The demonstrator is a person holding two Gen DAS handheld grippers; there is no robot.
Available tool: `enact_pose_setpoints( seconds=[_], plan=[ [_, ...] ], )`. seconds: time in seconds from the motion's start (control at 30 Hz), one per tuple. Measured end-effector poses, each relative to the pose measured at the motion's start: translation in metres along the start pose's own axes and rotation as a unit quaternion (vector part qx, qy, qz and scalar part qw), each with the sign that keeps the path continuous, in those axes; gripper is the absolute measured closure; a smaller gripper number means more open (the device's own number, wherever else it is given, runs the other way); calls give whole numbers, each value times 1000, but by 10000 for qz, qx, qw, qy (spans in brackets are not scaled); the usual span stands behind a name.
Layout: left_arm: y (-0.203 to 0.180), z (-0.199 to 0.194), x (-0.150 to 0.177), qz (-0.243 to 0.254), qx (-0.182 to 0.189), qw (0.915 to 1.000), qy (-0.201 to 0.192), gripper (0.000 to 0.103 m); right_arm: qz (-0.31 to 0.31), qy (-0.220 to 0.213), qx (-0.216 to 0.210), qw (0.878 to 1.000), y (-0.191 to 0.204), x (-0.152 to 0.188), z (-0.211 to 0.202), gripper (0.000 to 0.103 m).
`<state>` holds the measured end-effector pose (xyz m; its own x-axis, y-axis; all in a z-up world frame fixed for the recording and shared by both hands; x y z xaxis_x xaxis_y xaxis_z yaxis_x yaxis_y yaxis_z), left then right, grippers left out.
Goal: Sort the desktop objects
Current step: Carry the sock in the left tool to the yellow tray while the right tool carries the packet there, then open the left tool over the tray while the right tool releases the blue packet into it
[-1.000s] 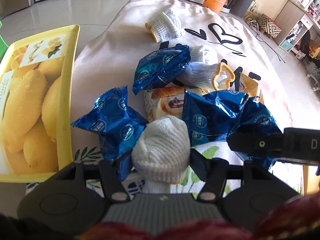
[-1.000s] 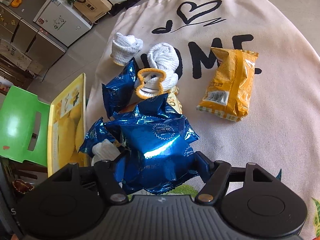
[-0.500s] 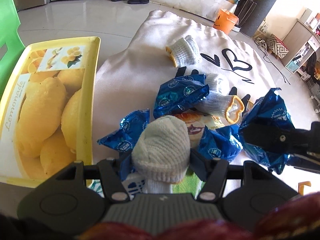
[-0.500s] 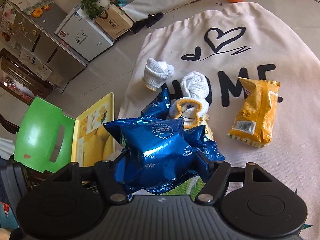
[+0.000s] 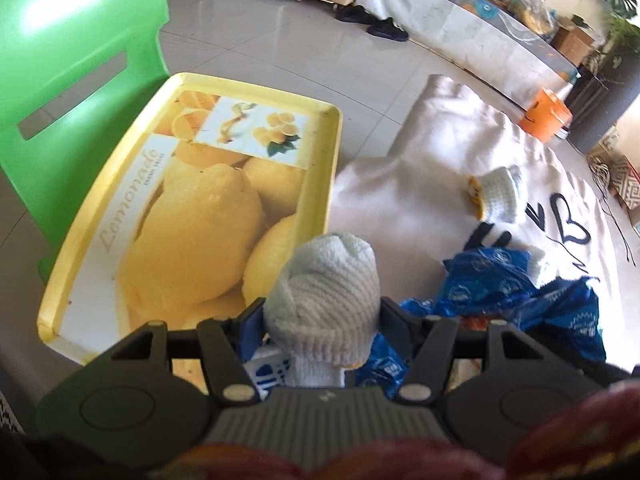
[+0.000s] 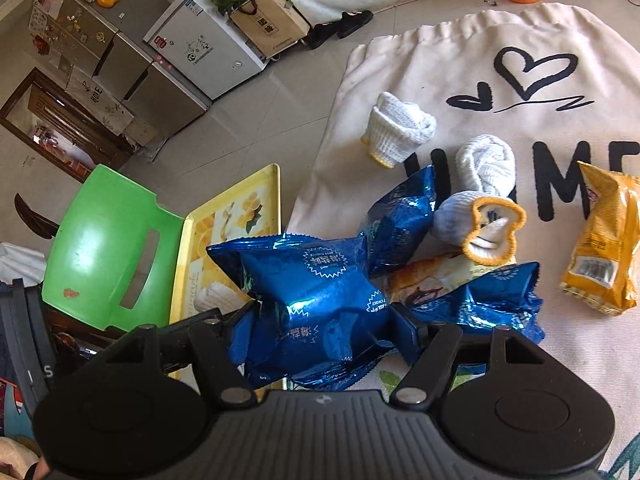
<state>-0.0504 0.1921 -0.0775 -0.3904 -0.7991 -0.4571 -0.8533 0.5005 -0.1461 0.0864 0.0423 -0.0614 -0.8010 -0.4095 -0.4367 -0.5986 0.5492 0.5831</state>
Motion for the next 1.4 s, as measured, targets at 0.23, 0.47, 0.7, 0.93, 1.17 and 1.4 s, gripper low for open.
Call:
enact_pose_setpoints(
  seconds=[0.23, 0.47, 0.7, 0.93, 1.17, 1.4],
  plan=[
    [30, 5, -15, -515, -281, 9982, -79, 43, -55, 272, -231, 9993, 18, 4, 36, 34],
    [60, 9, -21, -1074, -561, 9926, -70, 43, -129, 398, -750, 9963, 40, 3, 64, 34],
    [80, 6, -28, -1502, -830, 9850, -169, 22, -77, 513, -971, 9939, 57, -1, 100, 33],
    [94, 4, -32, -1806, -1004, 9782, -191, 9, -168, 824, -1160, 9897, 68, 0, 124, 29],
    [88, -5, -35, -1677, -1069, 9788, -497, 2, -242, 773, -1145, 9901, 64, -2, 117, 26],
    [81, -5, -35, -1564, -1004, 9815, -469, 1, -281, 773, -1066, 9909, 61, -3, 113, 26]
  ],
)
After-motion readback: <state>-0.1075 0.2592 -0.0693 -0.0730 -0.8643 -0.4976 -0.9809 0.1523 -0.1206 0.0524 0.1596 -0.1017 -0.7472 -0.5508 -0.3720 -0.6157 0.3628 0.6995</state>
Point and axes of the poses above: each gripper's, at about its wrist camera, not at the fingertips, and z roughly the way its jaws point, y to its left, x to its underside, the point moved 2 cm from there along z, roughly the way its jaws point, and after that the axes turned 5 degrees about -x, right-handed, at the moved point
